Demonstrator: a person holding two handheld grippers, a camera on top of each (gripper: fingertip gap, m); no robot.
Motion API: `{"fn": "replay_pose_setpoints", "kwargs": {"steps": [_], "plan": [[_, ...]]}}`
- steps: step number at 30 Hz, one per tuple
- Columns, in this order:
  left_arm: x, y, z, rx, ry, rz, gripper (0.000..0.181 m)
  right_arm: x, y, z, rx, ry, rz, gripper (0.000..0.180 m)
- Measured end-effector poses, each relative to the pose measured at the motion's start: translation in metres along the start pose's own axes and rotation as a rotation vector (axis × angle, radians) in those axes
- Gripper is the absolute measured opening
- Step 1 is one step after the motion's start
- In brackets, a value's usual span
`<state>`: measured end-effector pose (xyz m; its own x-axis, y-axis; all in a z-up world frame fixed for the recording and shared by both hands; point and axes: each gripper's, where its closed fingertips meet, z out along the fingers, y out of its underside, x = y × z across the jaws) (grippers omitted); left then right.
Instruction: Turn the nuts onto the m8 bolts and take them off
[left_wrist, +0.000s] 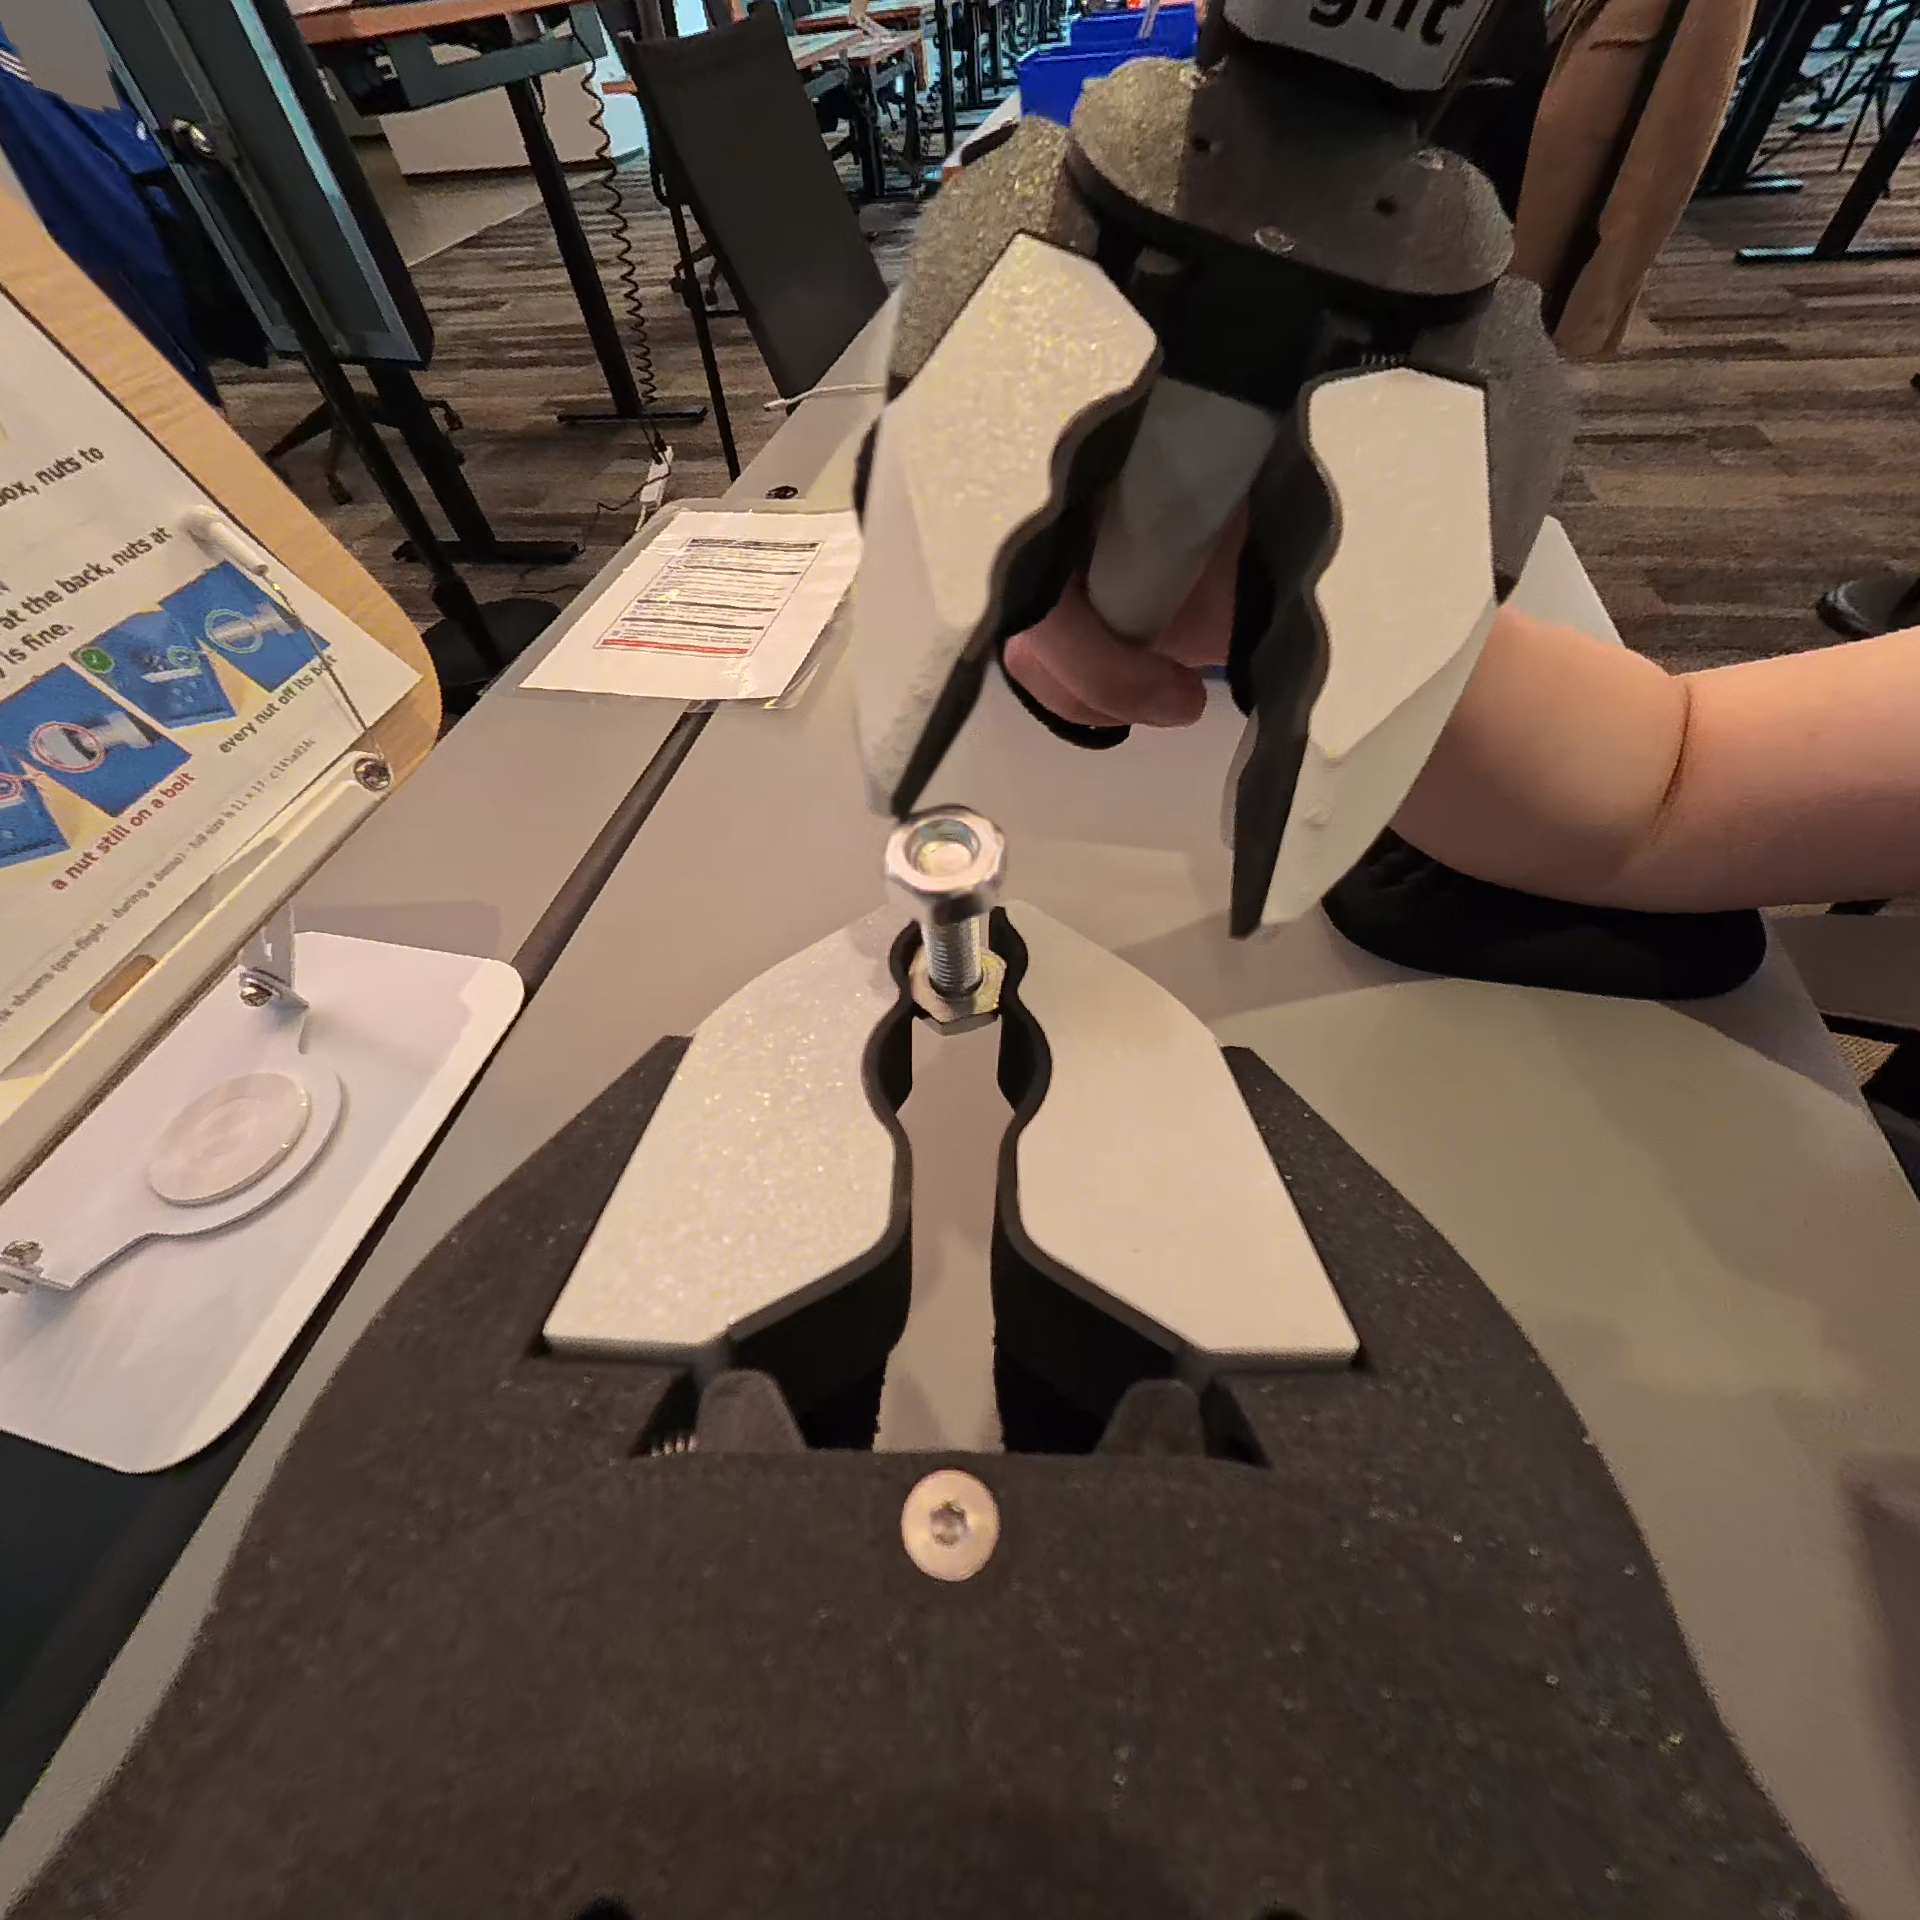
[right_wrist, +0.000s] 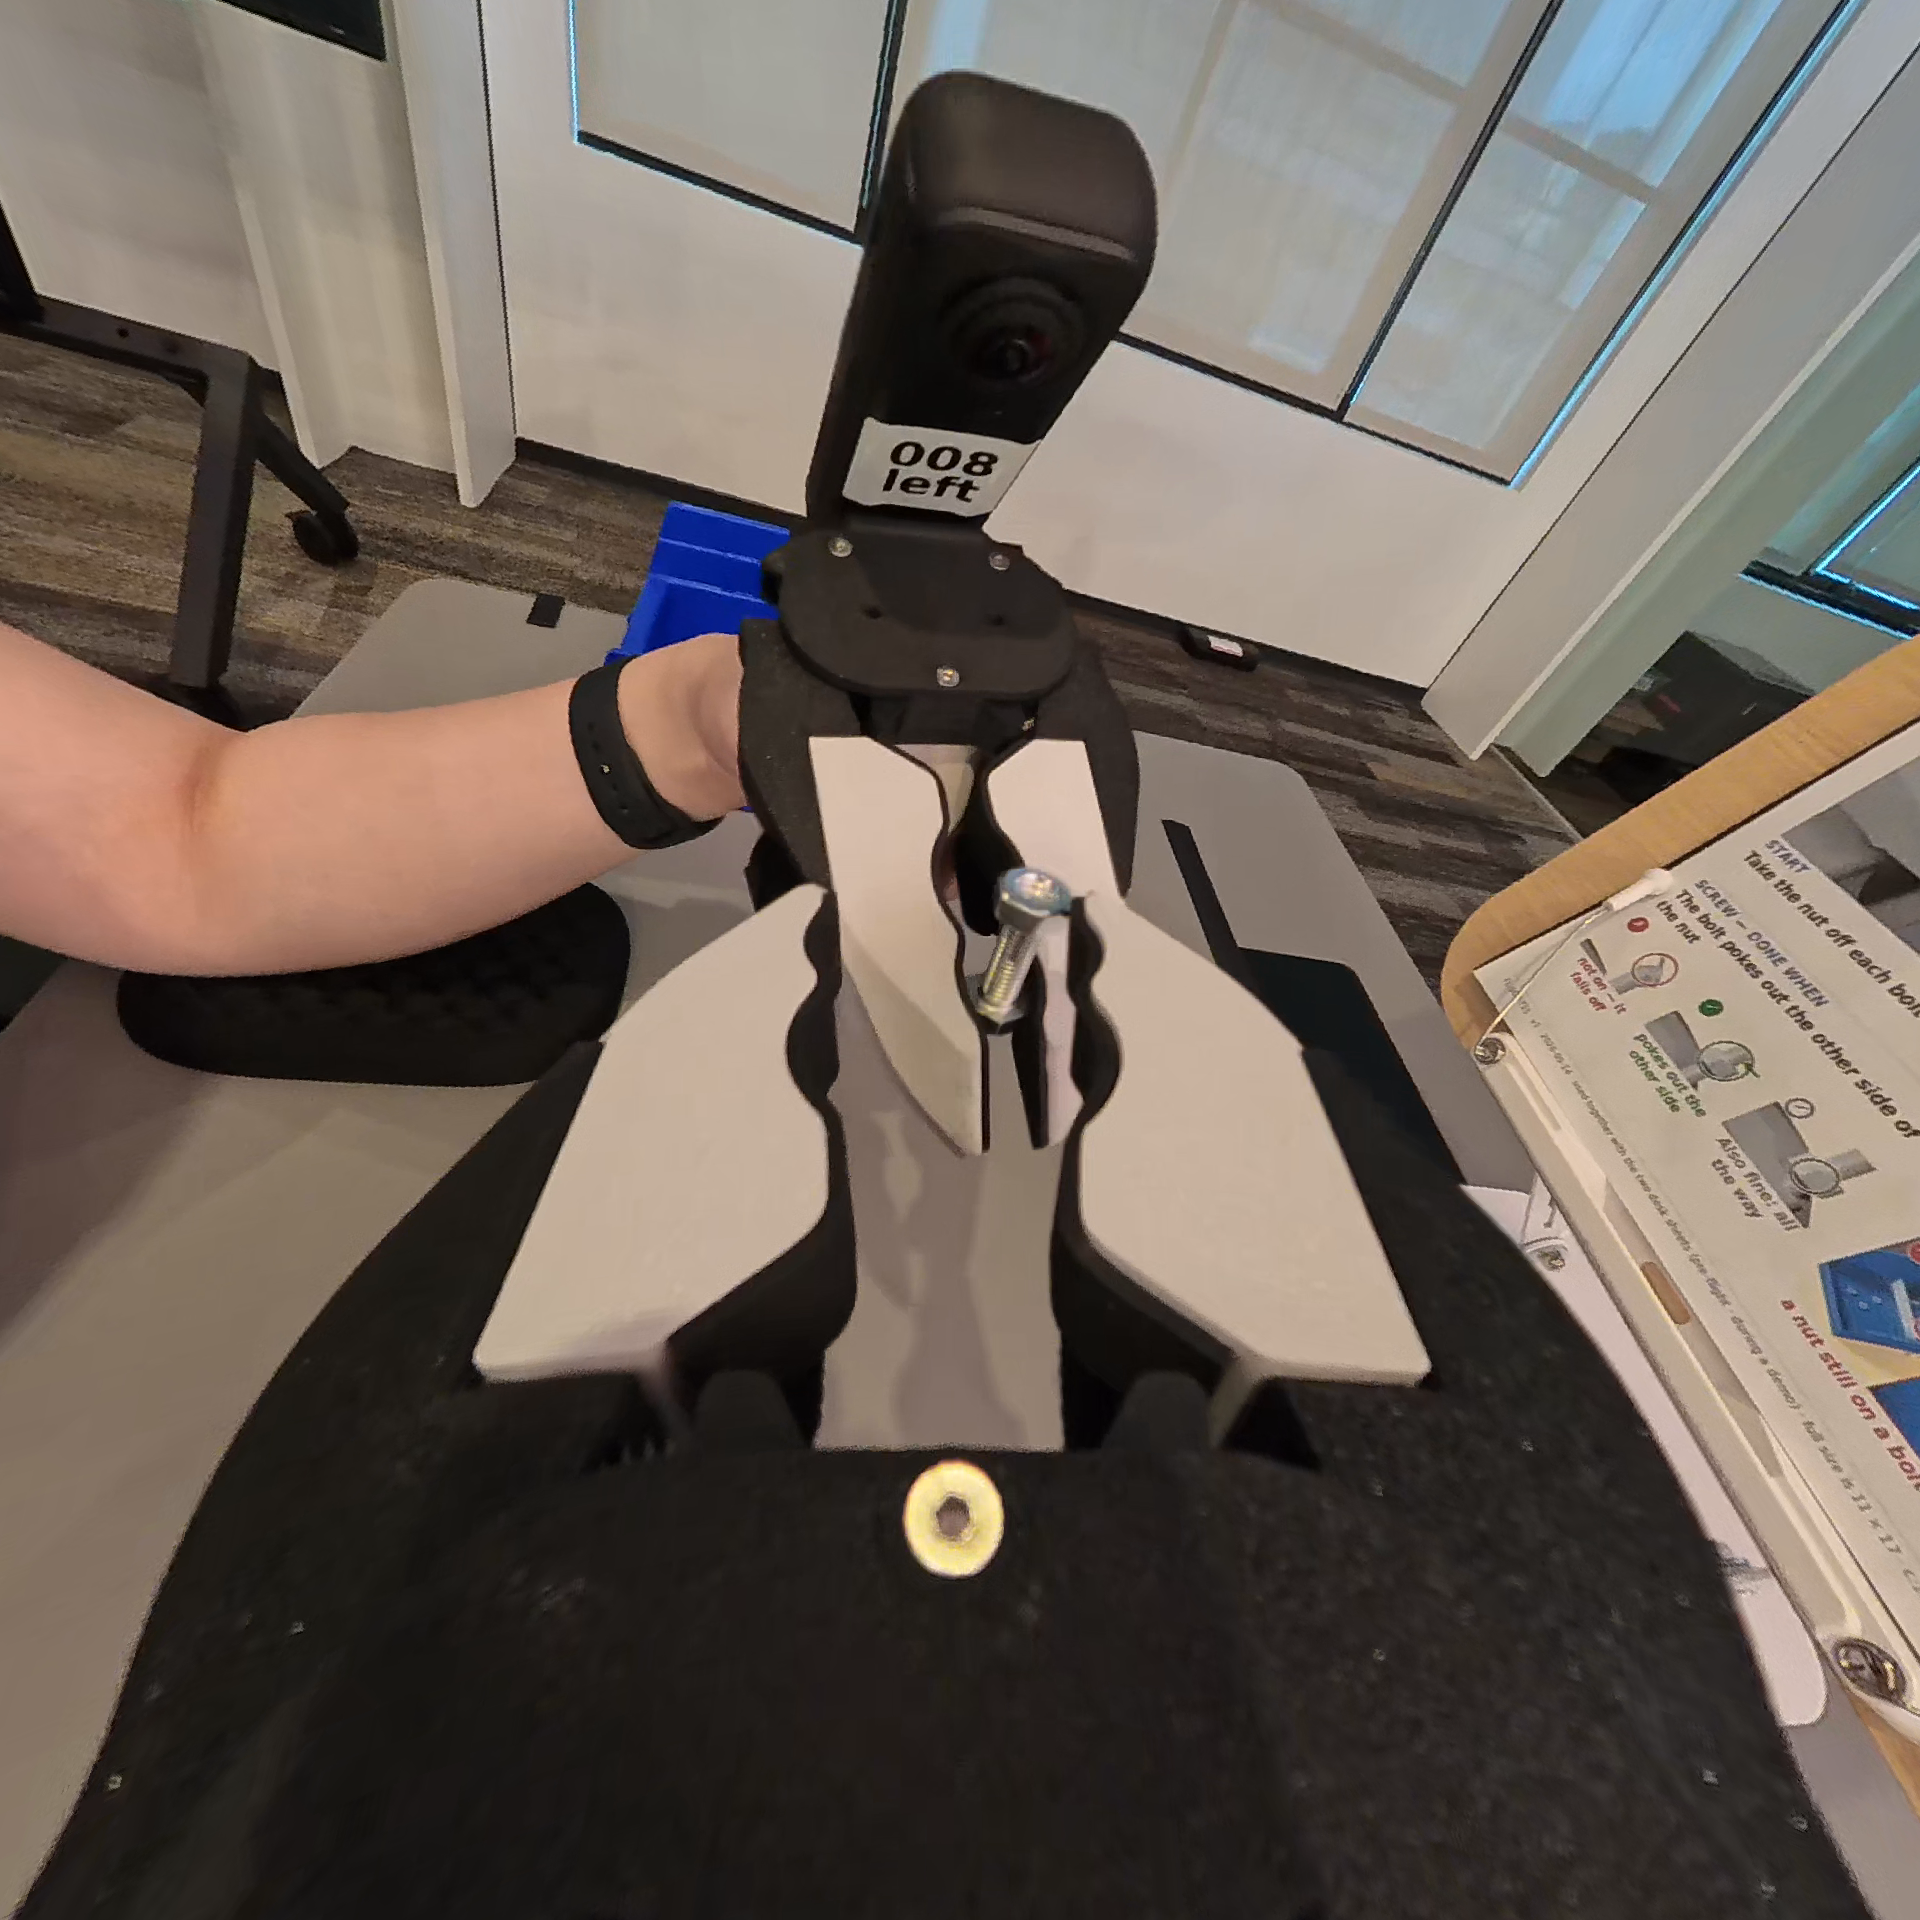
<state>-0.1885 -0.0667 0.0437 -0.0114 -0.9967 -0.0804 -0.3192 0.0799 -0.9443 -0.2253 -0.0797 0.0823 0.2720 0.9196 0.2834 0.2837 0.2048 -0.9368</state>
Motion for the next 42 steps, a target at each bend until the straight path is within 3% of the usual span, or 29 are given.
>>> {"fn": "replay_pose_setpoints", "kwargs": {"steps": [4,9,14,19,24,29,33,35,37,42], "plan": [[0.002,0.001,0.003,-0.013,0.0,0.011,0.011,-0.002,0.003,0.003,-0.025,-0.006,-0.013,0.046],[-0.004,0.0,-0.002,0.008,-0.011,-0.022,0.011,-0.001,0.003,-0.006,-0.04,-0.014,0.003,0.034],[0.002,0.001,0.003,-0.011,0.004,0.004,0.011,0.002,0.0,-0.002,-0.002,0.007,0.014,0.048],[-0.001,0.0,0.003,-0.005,-0.012,-0.003,0.011,-0.003,0.007,0.0,-0.059,-0.01,-0.019,0.051],[-0.004,-0.001,-0.001,0.01,-0.011,-0.027,0.011,-0.002,0.003,-0.007,-0.059,-0.006,-0.005,0.039],[0.005,-0.001,0.006,-0.009,0.012,0.012,0.011,-0.004,0.004,0.003,-0.049,-0.003,-0.017,0.056],[0.0,-0.001,0.003,-0.003,-0.01,0.001,0.011,-0.006,0.008,0.001,-0.088,-0.006,-0.044,0.054],[-0.004,-0.002,0.0,0.008,-0.02,-0.02,0.011,-0.008,0.009,-0.004,-0.111,-0.018,-0.048,0.04],[-0.004,-0.002,0.0,0.016,-0.01,-0.03,0.011,-0.005,0.007,-0.006,-0.101,-0.003,-0.044,0.04],[0.004,-0.002,0.006,-0.003,0.008,0.002,0.011,-0.003,0.003,0.002,-0.064,0.027,-0.057,0.059]]}}
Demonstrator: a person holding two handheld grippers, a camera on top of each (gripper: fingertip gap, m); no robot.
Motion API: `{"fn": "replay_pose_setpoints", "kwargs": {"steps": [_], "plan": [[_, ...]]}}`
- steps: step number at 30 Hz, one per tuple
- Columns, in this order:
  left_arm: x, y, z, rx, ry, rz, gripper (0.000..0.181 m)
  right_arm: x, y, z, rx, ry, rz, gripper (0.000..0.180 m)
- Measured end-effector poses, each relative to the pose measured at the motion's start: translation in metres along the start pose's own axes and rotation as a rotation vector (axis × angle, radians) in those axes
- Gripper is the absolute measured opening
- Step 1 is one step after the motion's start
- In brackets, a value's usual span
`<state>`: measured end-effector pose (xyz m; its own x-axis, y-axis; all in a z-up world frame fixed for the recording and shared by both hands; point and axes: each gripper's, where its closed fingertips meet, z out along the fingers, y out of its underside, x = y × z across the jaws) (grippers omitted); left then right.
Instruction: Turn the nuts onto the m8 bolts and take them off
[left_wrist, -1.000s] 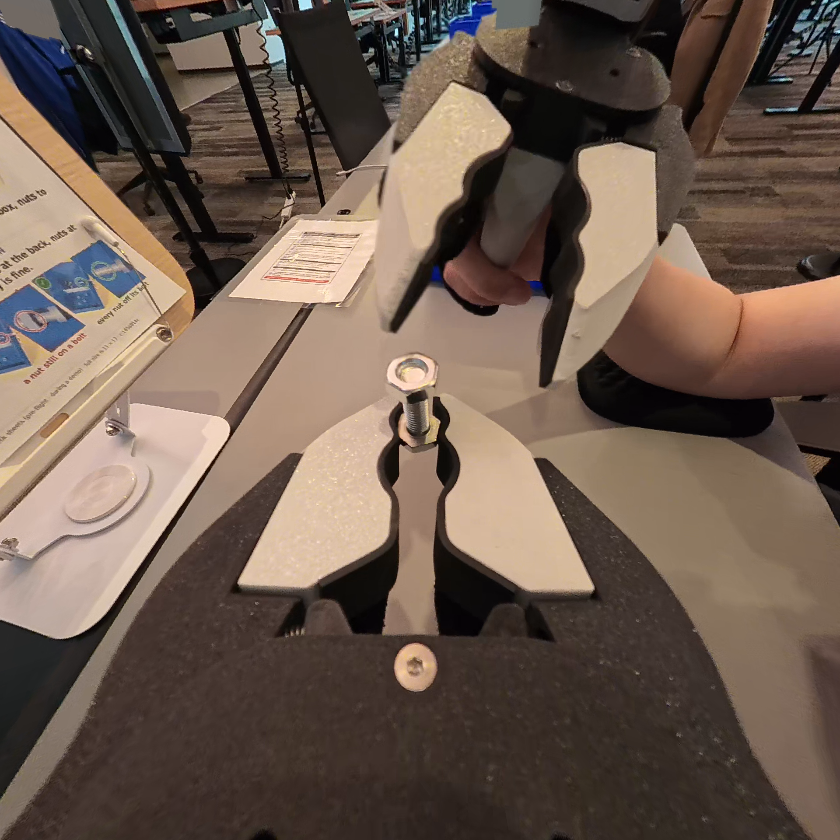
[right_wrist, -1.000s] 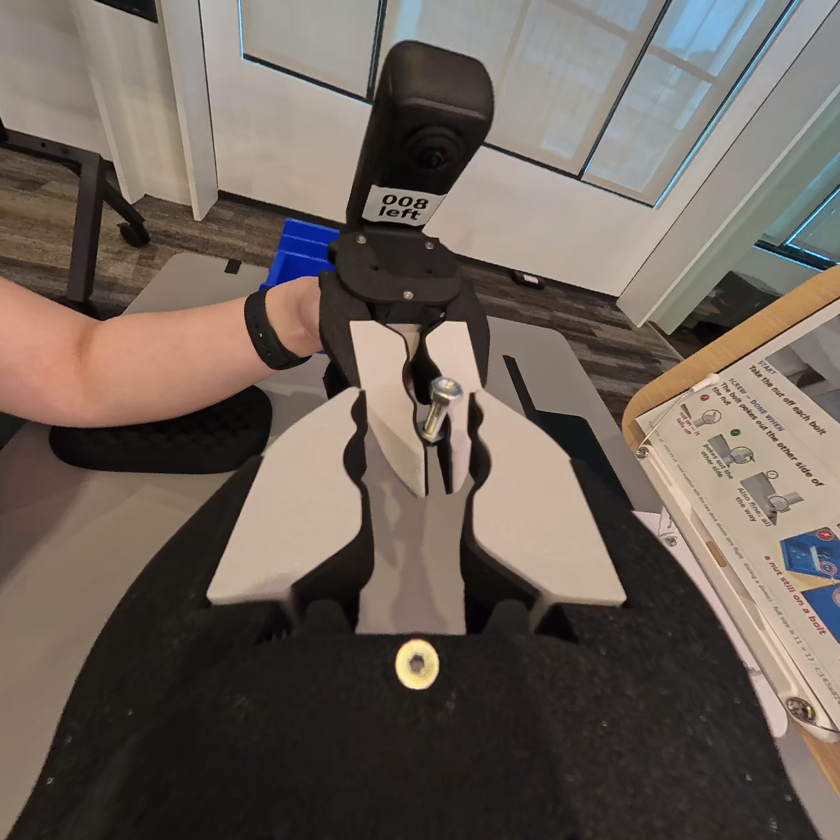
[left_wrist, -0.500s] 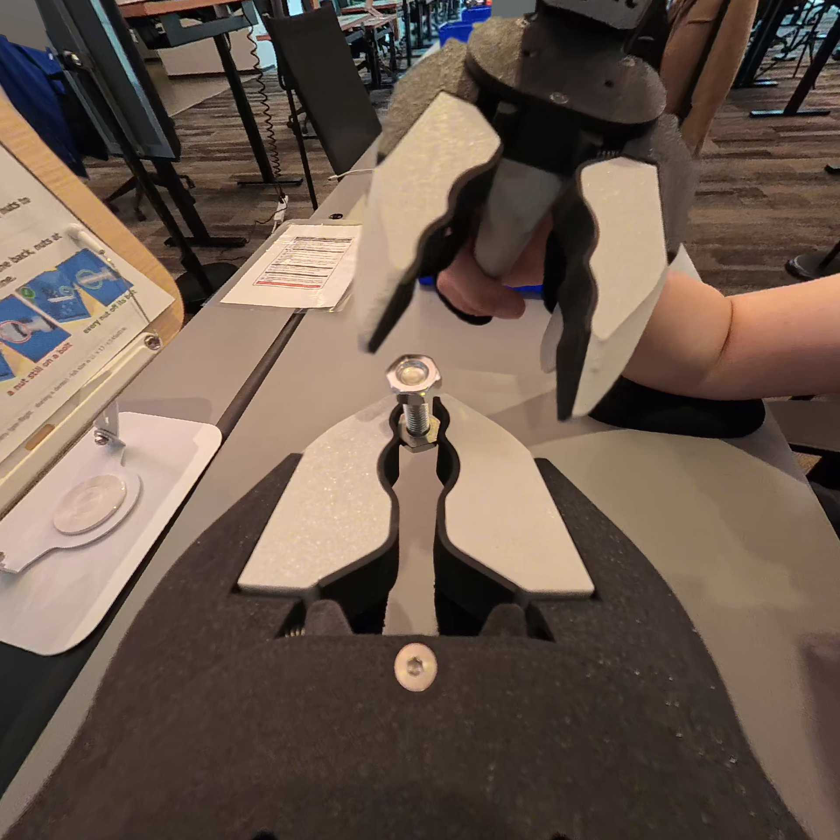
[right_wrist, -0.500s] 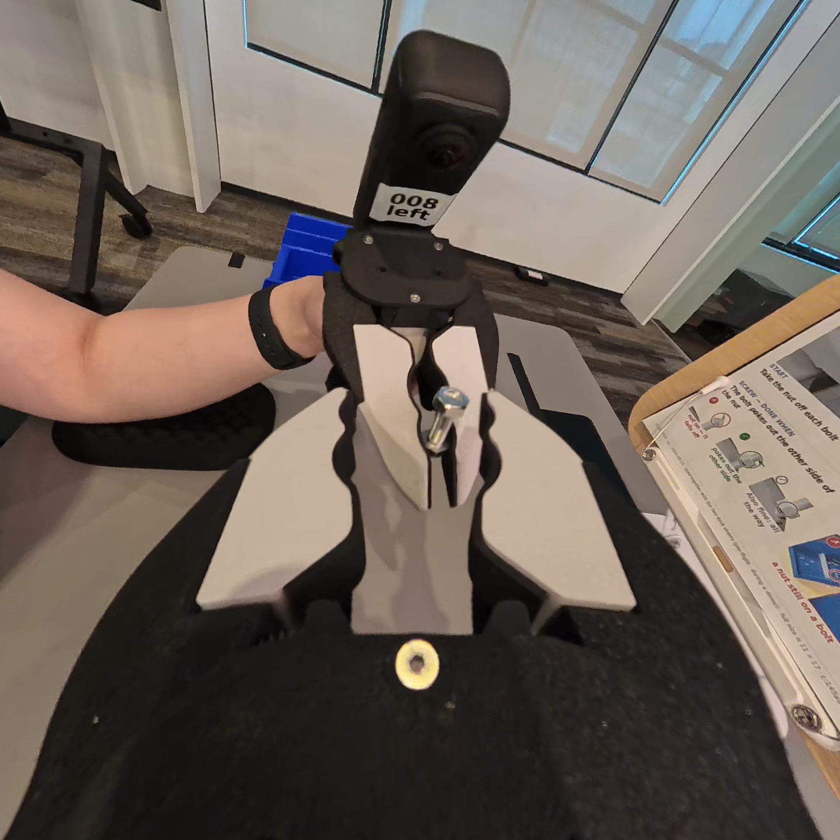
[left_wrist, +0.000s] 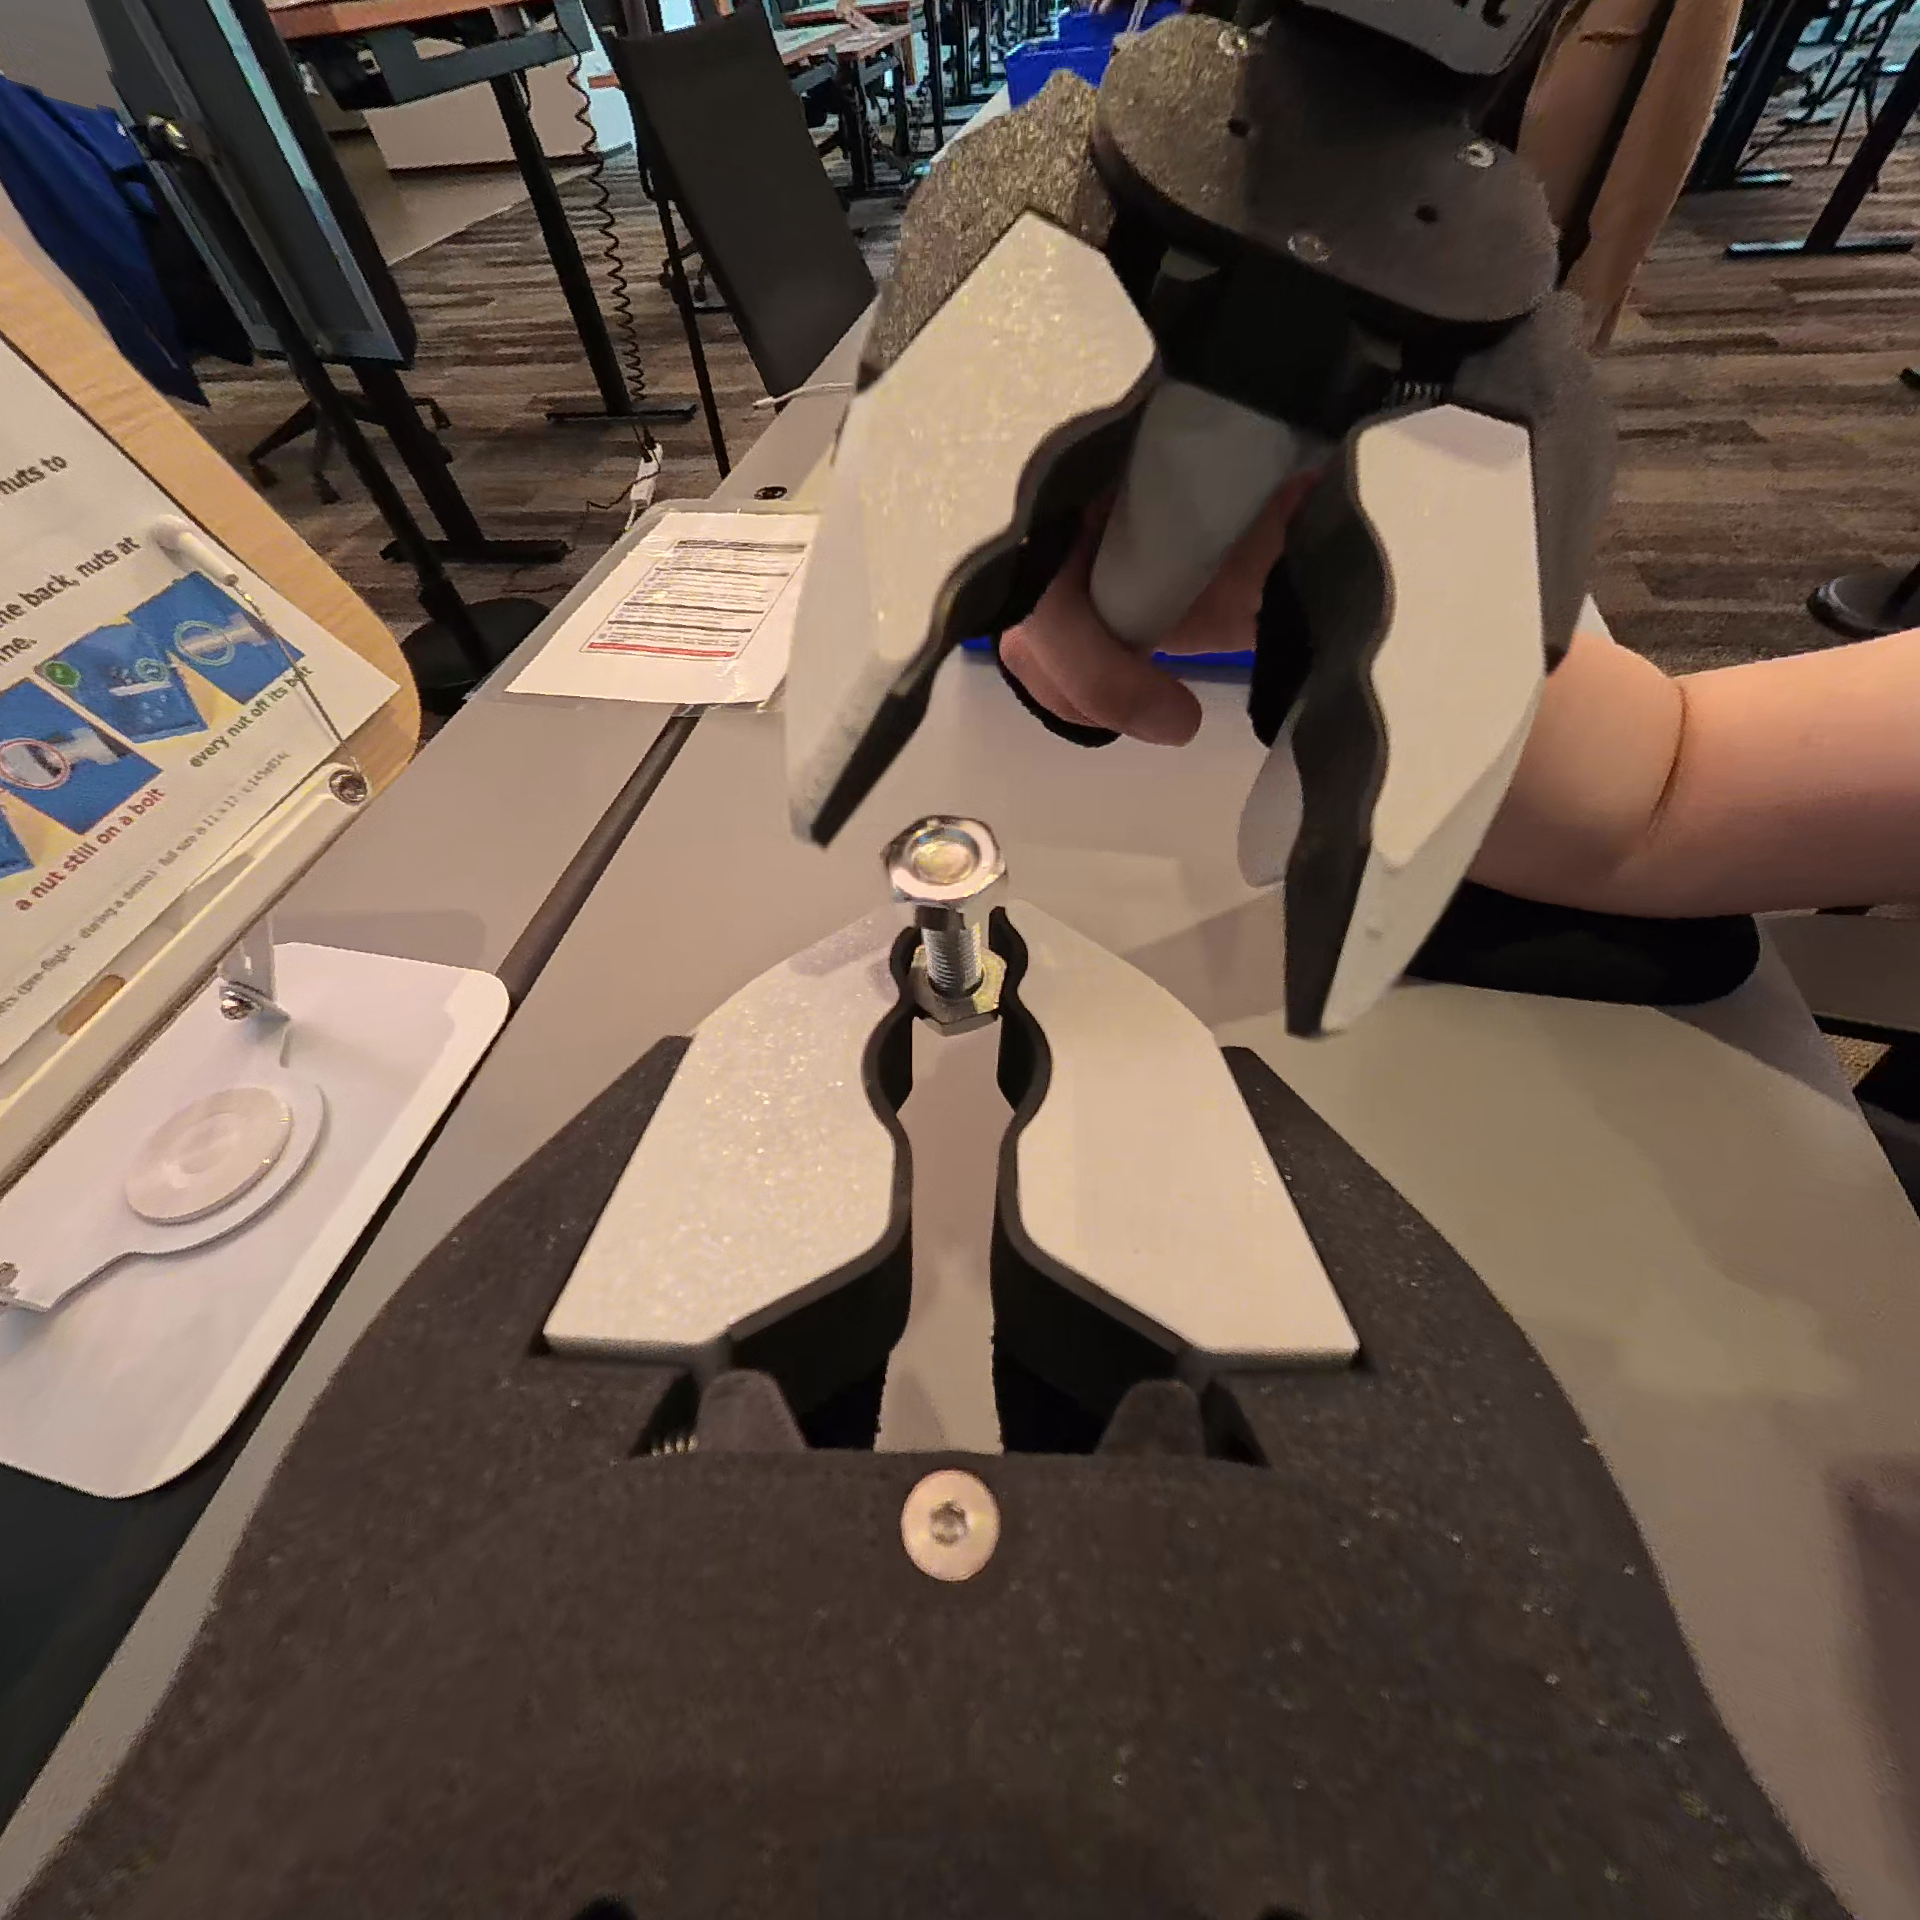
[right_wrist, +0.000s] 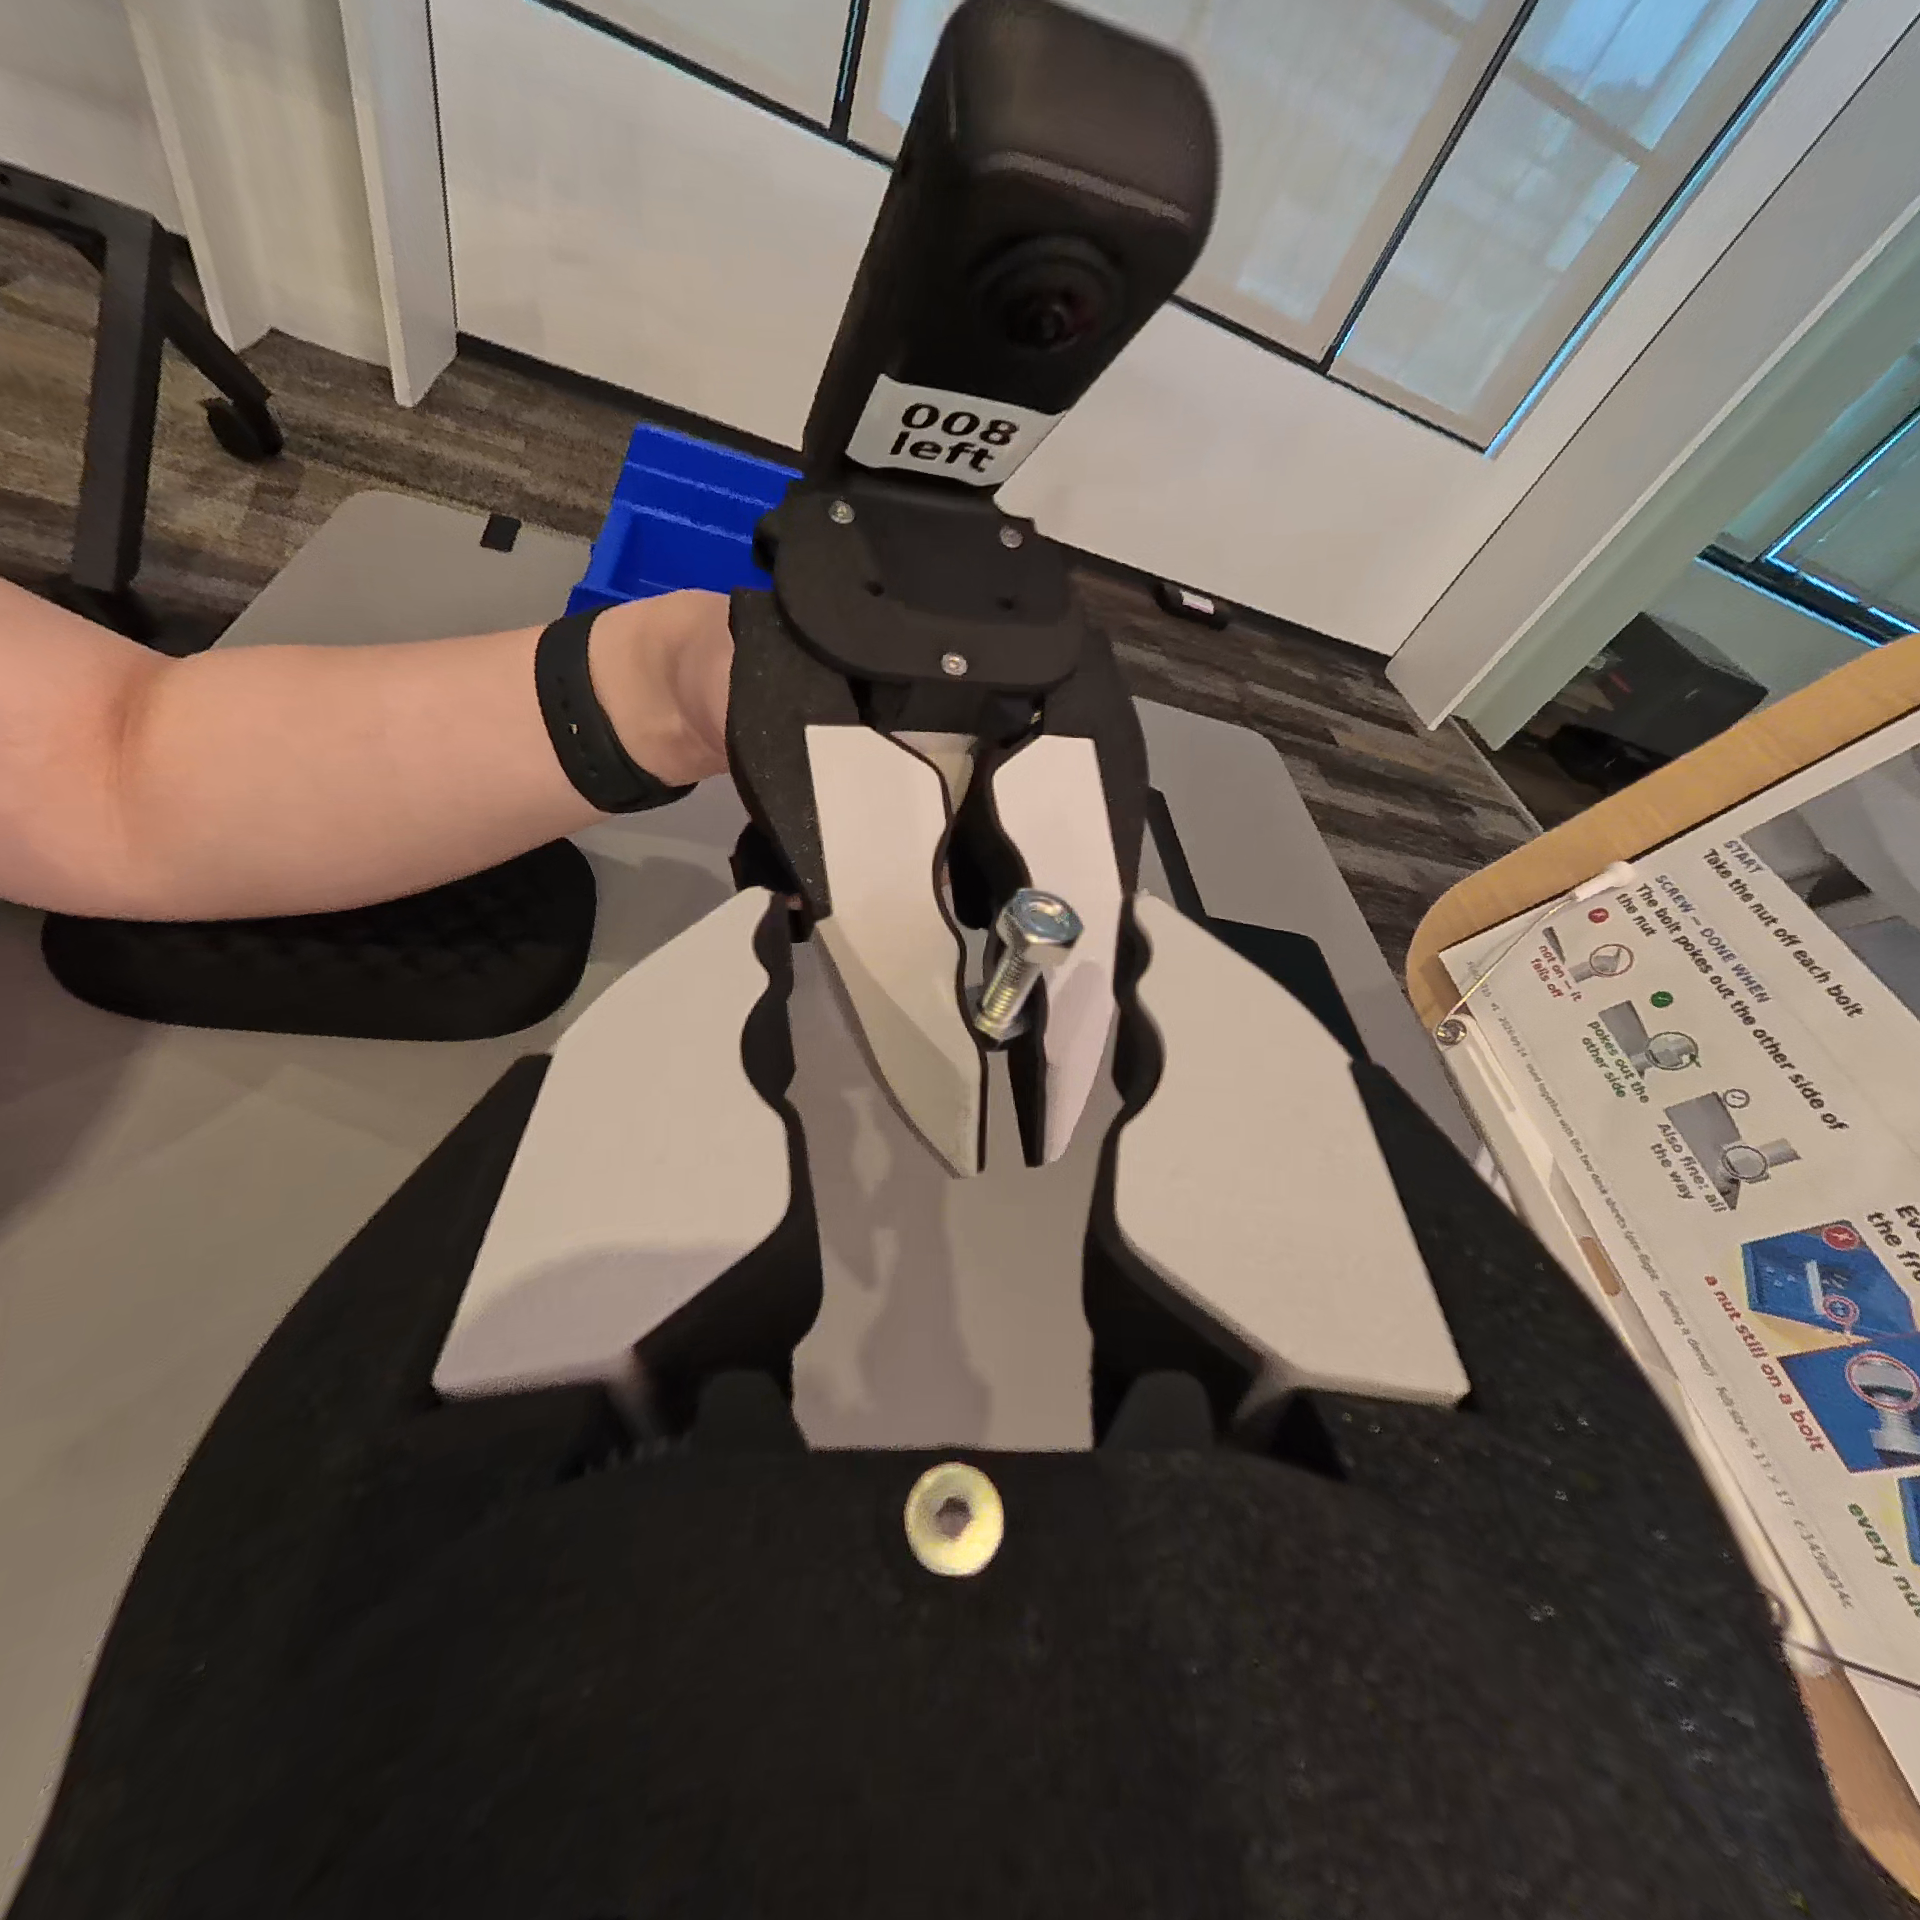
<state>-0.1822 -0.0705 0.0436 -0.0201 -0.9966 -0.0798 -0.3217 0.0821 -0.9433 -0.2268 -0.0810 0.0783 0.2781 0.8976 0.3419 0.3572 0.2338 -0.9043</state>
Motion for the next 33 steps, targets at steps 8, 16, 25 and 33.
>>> {"fn": "replay_pose_setpoints", "kwargs": {"steps": [8,16,25,33], "plan": [[-0.006,0.0,-0.007,0.015,-0.015,-0.028,0.011,-0.006,0.001,-0.011,-0.037,-0.045,0.0,0.038],[-0.001,0.003,0.0,-0.032,-0.017,0.013,0.011,-0.006,0.007,0.003,-0.043,-0.024,-0.034,0.058],[-0.004,0.003,-0.006,-0.02,-0.018,-0.001,0.011,0.0,-0.005,-0.008,0.02,-0.014,0.008,0.052],[-0.006,0.004,-0.006,-0.033,-0.046,0.013,0.011,-0.011,0.008,-0.004,-0.071,-0.062,-0.014,0.047]]}}
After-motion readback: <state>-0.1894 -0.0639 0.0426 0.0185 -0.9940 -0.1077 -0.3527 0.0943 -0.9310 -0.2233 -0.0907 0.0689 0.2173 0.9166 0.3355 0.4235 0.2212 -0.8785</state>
